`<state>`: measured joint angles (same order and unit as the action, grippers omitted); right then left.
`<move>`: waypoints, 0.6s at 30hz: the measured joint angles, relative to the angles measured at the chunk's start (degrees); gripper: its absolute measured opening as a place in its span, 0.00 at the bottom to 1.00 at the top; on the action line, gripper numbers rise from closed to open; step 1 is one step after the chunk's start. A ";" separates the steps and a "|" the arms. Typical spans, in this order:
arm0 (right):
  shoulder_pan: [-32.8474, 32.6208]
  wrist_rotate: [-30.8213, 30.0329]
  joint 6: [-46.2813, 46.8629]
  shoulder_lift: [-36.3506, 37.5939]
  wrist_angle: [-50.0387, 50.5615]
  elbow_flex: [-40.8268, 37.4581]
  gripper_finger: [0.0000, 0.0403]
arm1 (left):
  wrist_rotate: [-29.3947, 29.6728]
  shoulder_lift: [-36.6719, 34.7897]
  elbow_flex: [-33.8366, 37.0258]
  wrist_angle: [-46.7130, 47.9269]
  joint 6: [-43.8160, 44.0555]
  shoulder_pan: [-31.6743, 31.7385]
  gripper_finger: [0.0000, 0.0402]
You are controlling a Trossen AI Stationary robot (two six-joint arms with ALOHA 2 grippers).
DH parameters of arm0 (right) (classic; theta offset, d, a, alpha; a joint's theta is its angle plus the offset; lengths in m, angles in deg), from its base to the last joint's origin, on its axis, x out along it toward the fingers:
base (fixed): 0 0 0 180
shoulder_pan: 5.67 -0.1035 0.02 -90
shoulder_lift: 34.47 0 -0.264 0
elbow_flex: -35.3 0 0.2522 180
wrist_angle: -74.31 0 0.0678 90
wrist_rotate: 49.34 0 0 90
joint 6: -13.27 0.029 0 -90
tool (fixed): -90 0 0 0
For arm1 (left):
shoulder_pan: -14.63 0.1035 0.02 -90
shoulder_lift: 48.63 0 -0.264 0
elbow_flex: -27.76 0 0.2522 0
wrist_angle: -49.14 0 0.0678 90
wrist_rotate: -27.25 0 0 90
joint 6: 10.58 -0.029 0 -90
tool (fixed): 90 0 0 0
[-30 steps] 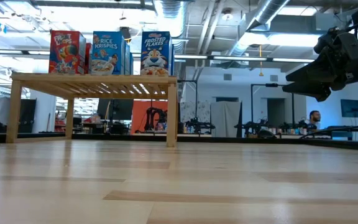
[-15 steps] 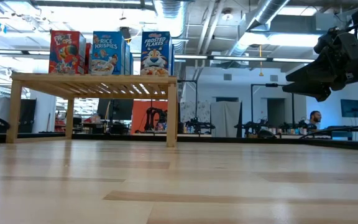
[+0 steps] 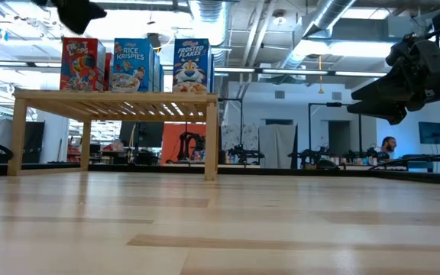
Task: Stack cereal on shelf
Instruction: Return to Home Position
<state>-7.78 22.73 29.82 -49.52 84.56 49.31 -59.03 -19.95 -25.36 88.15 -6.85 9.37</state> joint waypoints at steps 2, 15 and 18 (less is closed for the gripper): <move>-0.02 0.00 0.00 0.02 0.00 0.01 0.66 | -0.01 -3.21 3.70 -1.88 0.05 0.00 0.68; -0.02 0.00 0.00 0.00 -0.01 0.00 0.66 | -2.35 -18.39 21.69 -10.76 -0.23 0.00 0.68; -0.02 0.00 0.00 0.00 -0.02 0.00 0.66 | -2.38 -21.59 25.47 -13.89 -1.26 0.00 0.68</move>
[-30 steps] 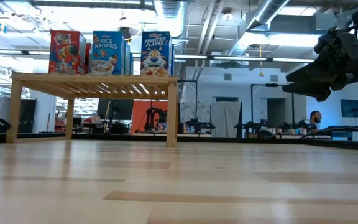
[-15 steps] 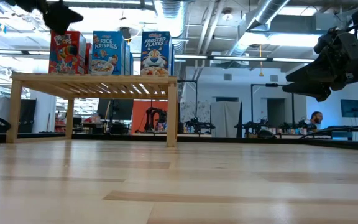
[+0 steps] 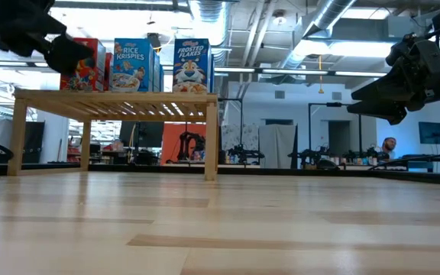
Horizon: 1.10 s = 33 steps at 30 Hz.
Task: Stack cereal on shelf
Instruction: Return to Home Position
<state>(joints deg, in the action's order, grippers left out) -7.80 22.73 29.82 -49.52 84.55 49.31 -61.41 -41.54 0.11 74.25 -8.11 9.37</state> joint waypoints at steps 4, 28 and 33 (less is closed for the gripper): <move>0.02 0.00 0.00 0.00 0.02 0.00 0.66 | 0.05 -4.13 5.53 -5.03 -0.24 0.00 0.68; 0.00 0.00 0.00 0.02 0.00 0.00 0.66 | 9.64 -5.87 13.31 -14.88 -14.90 0.11 0.68; 0.02 0.00 0.00 0.02 0.01 0.02 0.66 | 9.63 -5.87 13.35 -14.86 -14.77 0.11 0.68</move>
